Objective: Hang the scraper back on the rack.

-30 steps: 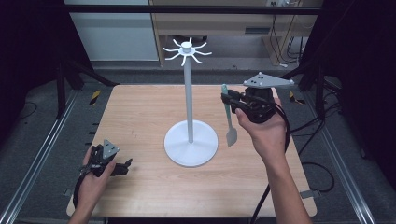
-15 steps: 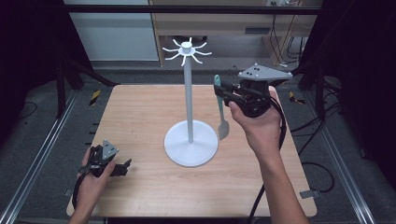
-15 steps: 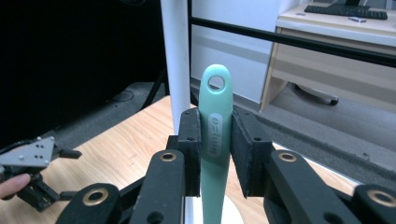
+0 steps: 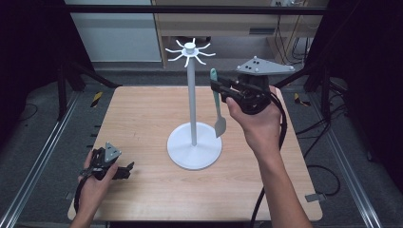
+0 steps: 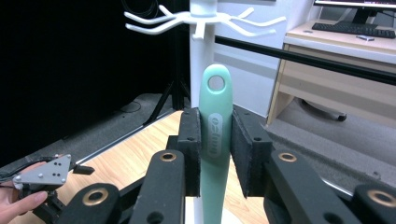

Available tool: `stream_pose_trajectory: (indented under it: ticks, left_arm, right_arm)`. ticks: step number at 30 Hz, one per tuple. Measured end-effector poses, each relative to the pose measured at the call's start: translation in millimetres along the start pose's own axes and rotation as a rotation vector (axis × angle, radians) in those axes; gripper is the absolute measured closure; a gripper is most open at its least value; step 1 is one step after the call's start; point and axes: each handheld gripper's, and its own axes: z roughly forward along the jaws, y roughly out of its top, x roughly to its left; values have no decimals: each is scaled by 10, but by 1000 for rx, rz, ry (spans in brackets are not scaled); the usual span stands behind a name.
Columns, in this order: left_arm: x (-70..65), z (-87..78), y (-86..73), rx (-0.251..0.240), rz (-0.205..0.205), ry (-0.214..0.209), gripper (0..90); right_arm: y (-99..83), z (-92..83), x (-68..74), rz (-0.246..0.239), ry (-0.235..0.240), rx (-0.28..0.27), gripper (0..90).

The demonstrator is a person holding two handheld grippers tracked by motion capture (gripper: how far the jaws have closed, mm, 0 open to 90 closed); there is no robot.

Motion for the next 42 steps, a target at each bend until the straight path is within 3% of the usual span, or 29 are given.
stream_pose_trajectory:
  ticks: [26,42]
  left_arm:
    - [-18,4,8,18,-21,-29,31]
    - [-28,8,11,12,-28,-36,31]
  right_arm:
    - [146,4,105,-27,18,-12,743]
    - [196,88,67,-5,-1,11,743]
